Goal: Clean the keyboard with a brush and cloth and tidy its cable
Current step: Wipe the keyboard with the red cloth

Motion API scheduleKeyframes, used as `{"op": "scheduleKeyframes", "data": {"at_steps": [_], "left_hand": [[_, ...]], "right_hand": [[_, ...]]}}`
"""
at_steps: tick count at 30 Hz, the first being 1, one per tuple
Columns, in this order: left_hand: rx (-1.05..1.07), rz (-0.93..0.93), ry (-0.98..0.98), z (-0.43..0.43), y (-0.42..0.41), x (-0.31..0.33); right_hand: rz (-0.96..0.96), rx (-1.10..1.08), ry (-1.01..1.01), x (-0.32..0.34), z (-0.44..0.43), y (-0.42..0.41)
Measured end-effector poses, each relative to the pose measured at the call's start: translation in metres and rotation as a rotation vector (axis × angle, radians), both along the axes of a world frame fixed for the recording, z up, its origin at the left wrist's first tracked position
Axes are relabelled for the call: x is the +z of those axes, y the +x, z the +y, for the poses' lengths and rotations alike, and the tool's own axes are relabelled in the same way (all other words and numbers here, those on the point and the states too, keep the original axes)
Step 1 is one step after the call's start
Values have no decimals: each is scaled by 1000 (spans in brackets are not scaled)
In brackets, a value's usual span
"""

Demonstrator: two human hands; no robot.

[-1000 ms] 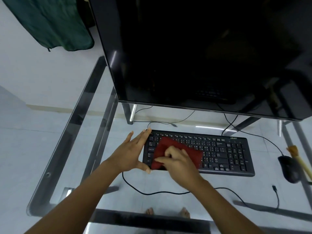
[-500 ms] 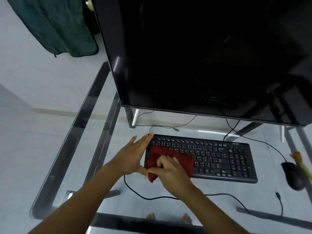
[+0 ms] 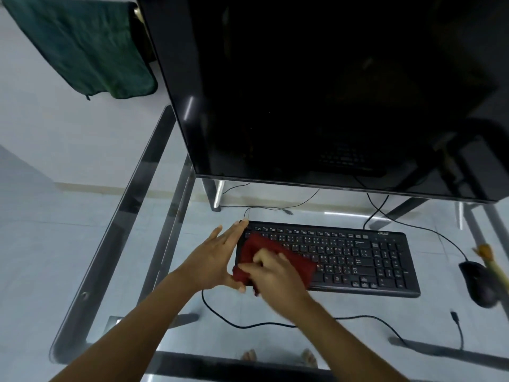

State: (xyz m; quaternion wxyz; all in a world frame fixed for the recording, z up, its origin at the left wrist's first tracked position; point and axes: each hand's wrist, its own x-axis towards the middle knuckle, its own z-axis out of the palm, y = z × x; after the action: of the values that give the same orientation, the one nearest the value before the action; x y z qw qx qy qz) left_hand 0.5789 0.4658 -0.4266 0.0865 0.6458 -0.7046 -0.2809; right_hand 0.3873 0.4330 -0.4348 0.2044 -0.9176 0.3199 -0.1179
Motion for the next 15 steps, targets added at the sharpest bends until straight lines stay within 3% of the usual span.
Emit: {"op": "scheduleKeyframes", "data": {"at_steps": [1,5,7,10,15], "left_hand": [[6,5,15,0,0,0],[28,27,32,-1,0,-1],[36,38,43,0,0,-1],[34,29,44,0,-1,0],[81,53,93,0,-4,9]], "right_hand": [[15,-28,-16,2,-14,-4],[-34,-470,-26,3,-59,-7],[5,-389,-29,6,-42,14],[25,-79,53,11,-20,23],[4,-402,20,14,-65,12]]}}
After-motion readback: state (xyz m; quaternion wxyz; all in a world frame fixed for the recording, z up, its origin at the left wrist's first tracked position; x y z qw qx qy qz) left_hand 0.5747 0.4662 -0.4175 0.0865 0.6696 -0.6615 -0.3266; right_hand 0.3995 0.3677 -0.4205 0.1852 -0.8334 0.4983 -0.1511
